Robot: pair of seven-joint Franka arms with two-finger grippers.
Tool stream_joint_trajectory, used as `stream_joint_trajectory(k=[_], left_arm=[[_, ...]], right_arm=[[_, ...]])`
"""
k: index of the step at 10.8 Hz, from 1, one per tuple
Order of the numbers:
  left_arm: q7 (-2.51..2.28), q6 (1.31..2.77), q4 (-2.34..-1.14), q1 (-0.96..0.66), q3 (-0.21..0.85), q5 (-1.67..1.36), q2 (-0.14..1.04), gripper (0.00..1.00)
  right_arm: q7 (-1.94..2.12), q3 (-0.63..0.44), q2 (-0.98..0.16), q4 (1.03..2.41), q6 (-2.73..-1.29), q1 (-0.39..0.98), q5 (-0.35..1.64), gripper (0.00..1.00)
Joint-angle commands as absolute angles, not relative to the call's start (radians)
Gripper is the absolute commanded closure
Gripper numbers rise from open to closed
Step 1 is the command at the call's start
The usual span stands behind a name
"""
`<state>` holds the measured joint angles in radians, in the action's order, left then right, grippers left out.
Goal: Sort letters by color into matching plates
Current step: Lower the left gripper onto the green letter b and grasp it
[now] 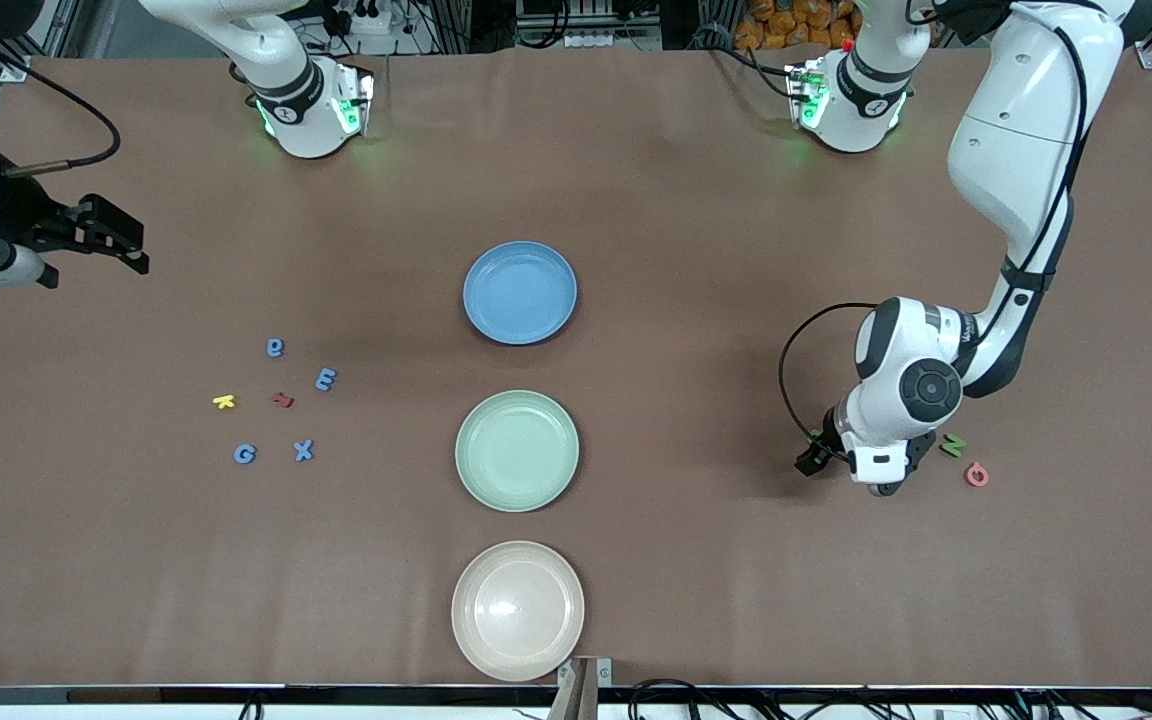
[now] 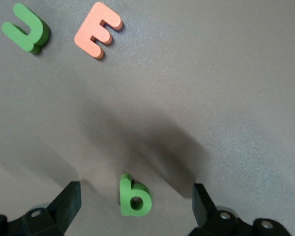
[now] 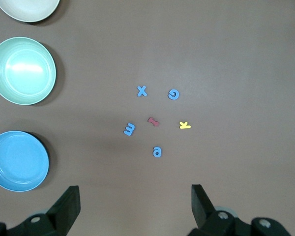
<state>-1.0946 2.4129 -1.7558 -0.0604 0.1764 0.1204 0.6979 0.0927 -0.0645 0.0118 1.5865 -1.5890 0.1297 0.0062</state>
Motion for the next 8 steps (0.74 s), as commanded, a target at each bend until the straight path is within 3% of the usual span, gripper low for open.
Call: stream_joint_trajectory(k=[1,8], left_arm=[[-1.083,2.422,-1.747,-0.080,0.173,0.097,0.703,1.00],[-1.068,2.422,-1.741,-0.083,0.173,0.107,0.700,1.00]], right_arm=[[0.094,-0.072,0.021,1.597,-1.589,0.135,0.021,0.00],[0.094,-0.072,0.017,1.588,-1.588,0.135,0.021,0.00]])
